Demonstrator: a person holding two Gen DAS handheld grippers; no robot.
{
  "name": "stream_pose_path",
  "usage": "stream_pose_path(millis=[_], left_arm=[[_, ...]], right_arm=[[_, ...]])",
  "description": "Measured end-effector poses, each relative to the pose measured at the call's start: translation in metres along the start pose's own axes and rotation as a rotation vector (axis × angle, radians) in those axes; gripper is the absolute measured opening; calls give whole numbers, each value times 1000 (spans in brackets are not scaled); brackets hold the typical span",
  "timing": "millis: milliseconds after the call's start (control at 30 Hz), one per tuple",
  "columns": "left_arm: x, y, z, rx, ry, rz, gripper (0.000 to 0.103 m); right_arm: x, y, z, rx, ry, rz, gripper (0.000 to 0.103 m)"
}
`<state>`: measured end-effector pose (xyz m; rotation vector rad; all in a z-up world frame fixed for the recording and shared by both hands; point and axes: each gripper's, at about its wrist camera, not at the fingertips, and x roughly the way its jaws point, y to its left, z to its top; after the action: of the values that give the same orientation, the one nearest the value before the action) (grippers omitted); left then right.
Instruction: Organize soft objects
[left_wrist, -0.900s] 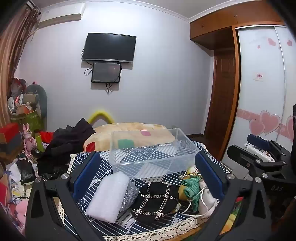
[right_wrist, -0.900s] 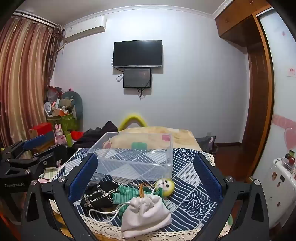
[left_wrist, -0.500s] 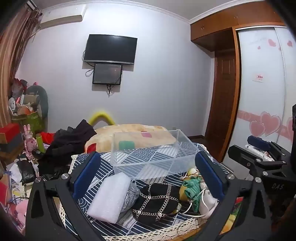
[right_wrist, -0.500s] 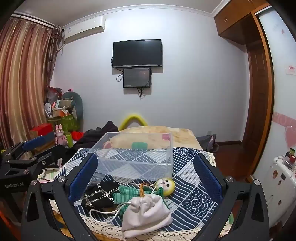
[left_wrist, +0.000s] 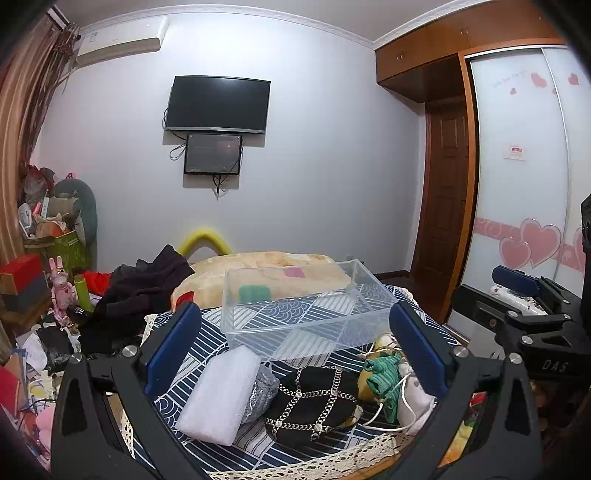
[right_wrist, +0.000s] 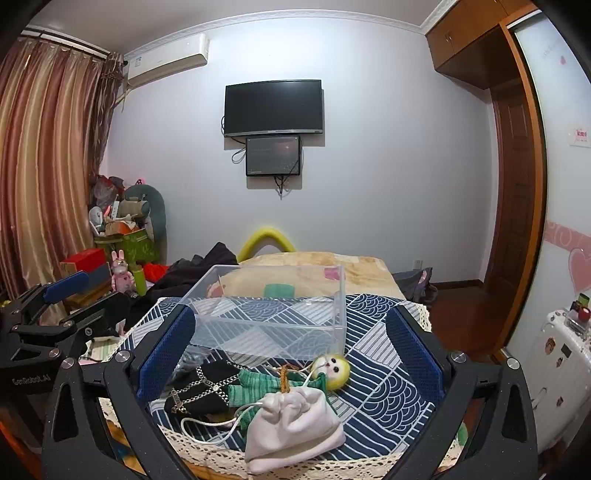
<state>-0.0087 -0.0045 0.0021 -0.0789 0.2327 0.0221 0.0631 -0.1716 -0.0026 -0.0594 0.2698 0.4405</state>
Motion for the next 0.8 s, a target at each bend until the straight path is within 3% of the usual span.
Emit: stream_pose_path(millis=[800], left_arm=[[1,3,1,-15,0,-1,103]], right_arm=[[-2,2,0,1,-4,2,103]])
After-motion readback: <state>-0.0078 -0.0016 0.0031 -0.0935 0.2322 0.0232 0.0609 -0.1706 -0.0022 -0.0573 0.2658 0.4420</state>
